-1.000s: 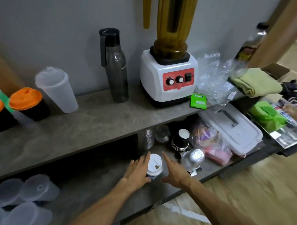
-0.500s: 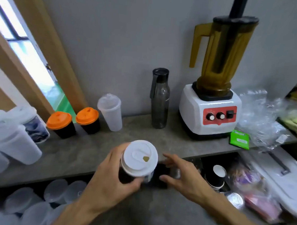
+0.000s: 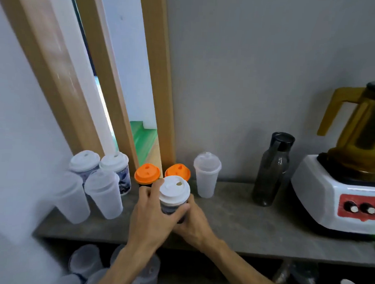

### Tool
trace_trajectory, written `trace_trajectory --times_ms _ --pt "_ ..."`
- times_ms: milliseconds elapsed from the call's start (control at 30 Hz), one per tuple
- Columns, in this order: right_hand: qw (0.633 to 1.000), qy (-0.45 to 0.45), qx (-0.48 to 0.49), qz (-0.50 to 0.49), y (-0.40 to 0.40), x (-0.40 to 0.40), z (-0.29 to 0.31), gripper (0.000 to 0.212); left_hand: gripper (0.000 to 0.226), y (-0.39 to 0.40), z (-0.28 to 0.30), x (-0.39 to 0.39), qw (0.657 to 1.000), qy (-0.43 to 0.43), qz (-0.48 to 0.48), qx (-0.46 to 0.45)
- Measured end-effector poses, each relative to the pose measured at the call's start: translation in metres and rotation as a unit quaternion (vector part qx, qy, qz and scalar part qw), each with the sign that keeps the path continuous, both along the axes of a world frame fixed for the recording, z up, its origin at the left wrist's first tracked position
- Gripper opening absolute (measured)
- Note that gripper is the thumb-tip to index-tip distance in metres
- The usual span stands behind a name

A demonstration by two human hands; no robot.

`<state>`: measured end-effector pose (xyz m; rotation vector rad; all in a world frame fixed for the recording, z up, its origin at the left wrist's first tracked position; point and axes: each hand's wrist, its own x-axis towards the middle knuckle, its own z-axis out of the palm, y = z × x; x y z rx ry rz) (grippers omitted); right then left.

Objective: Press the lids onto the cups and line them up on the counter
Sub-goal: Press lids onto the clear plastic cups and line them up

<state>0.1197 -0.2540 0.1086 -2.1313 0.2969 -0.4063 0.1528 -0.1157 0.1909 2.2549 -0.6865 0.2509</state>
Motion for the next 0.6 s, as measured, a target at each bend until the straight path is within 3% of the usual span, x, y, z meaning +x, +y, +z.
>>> trace_trajectory --times_ms 133,300,433,600 --pt "0.998 0.025 0.049 0.014 -0.005 0.006 -0.006 0.076 0.076 0.015 -0.004 0.019 0.997 -0.056 -0.01 0.046" --pt "0.997 0.018 0.076 0.025 -0.003 0.006 -0.006 0.089 0.065 0.014 -0.012 0.029 0.995 -0.034 -0.092 0.024" --pt "0.997 0.024 -0.019 -0.067 0.003 0.006 -0.017 0.091 0.062 0.006 -0.018 0.026 0.994 -0.076 -0.074 0.005" --pt "0.99 0.043 -0.11 -0.071 0.006 -0.001 -0.022 0.071 0.079 0.007 -0.02 0.035 0.992 -0.107 -0.059 0.029"
